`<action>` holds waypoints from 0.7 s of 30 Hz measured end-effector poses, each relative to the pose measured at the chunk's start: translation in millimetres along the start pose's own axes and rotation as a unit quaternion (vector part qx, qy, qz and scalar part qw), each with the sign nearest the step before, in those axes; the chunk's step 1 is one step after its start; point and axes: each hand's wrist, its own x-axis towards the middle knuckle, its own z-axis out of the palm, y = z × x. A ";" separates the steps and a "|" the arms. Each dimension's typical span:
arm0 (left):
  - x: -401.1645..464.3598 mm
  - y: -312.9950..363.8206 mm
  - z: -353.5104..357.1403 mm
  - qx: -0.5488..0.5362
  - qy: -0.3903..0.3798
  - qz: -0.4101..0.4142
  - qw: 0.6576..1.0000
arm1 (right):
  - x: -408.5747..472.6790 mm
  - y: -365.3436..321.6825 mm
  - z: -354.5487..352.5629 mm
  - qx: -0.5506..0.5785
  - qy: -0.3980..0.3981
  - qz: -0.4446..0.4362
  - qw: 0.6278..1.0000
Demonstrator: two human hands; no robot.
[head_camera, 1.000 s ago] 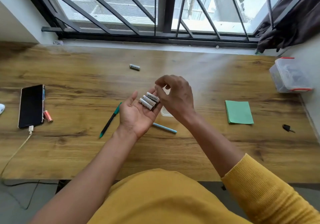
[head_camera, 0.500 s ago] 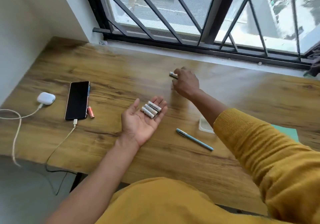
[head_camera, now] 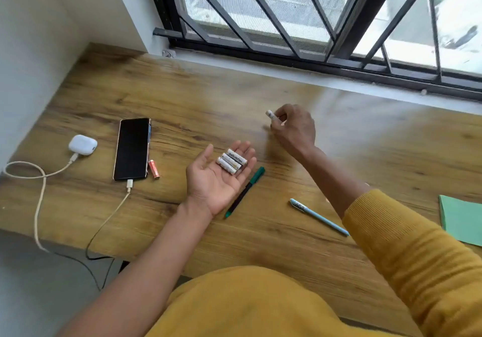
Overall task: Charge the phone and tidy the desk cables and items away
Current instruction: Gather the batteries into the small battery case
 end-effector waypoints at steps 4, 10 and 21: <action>1.6 9.2 -8.3 0.004 0.000 0.007 1.000 | -39.9 -38.3 -6.7 0.091 0.004 -0.061 0.994; -6.8 17.0 -14.0 0.033 -0.009 -0.003 0.999 | -102.5 -82.5 -1.2 0.102 -0.062 -0.111 0.987; -27.5 31.2 -34.6 -0.022 0.009 0.004 1.000 | -126.3 -110.0 14.8 0.056 -0.032 -0.179 0.982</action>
